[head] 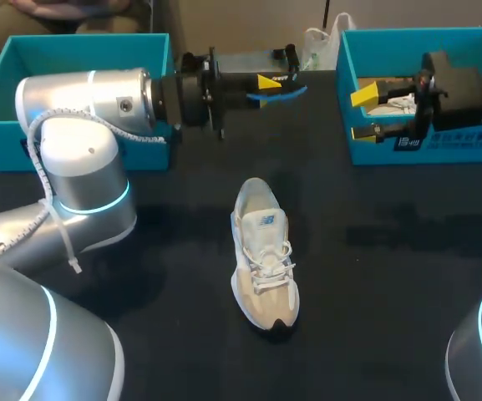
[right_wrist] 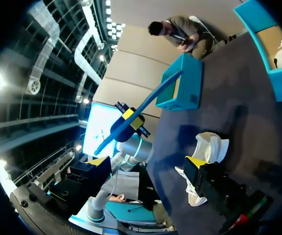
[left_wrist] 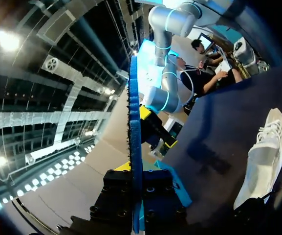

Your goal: Take the shoe out of the shoebox, open the shoe tongue, remove and reinsert the insole, then place the shoe into the shoebox

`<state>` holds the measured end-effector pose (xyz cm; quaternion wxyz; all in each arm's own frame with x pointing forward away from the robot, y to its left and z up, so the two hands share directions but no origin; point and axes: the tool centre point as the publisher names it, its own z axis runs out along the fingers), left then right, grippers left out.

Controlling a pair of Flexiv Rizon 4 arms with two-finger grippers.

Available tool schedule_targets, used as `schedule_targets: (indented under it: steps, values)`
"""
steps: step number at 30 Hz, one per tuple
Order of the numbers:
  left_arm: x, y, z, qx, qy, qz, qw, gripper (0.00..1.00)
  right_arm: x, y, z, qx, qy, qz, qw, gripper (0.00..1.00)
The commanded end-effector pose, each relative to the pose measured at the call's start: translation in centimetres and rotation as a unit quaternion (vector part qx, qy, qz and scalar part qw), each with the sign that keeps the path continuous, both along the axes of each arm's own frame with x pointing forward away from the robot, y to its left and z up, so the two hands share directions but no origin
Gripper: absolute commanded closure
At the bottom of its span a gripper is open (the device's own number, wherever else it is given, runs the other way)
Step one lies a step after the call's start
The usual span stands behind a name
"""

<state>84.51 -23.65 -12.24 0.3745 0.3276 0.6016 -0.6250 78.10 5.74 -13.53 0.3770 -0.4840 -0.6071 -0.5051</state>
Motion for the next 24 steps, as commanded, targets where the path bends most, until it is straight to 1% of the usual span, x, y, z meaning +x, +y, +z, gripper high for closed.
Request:
schedule_targets:
  steps: [1, 3, 4, 6, 10, 18, 24]
  values:
    - [-0.1, -0.2, -0.4, 0.012, -0.266, 0.038, 0.963, 1.0, 0.0, 0.1, 0.0, -0.001, 0.0, 0.0, 1.0, 0.0]
    - [-0.1, -0.3, -0.5, 0.015, -0.298, 0.04, 0.954, 1.0, 0.0, 0.1, 0.0, -0.001, 0.0, 0.0, 1.0, 0.0]
    - [-0.2, -0.3, -0.5, 0.016, -0.299, 0.042, 0.953, 1.0, 0.0, 0.1, 0.0, -0.001, 0.0, 0.0, 1.0, 0.0]
    - [-0.2, -0.4, -0.6, 0.023, -0.33, 0.048, 0.942, 1.0, 0.0, 0.1, 0.0, -0.001, 0.0, 0.0, 1.0, 0.0]
    - [-0.2, -0.7, -0.8, 0.03, -0.35, 0.047, 0.935, 1.0, 0.0, 0.1, 0.0, -0.001, 0.0, 0.0, 1.0, 0.0]
    - [-0.2, -0.8, -1.2, 0.034, -0.34, 0.054, 0.938, 1.0, 0.0, 0.1, 0.0, -0.001, 0.0, 0.0, 1.0, 0.0]
    - [-0.3, -0.9, -1.5, 0.029, -0.309, 0.063, 0.948, 1.0, 0.0, 0.1, 0.0, -0.001, 0.0, 0.0, 1.0, 0.0]
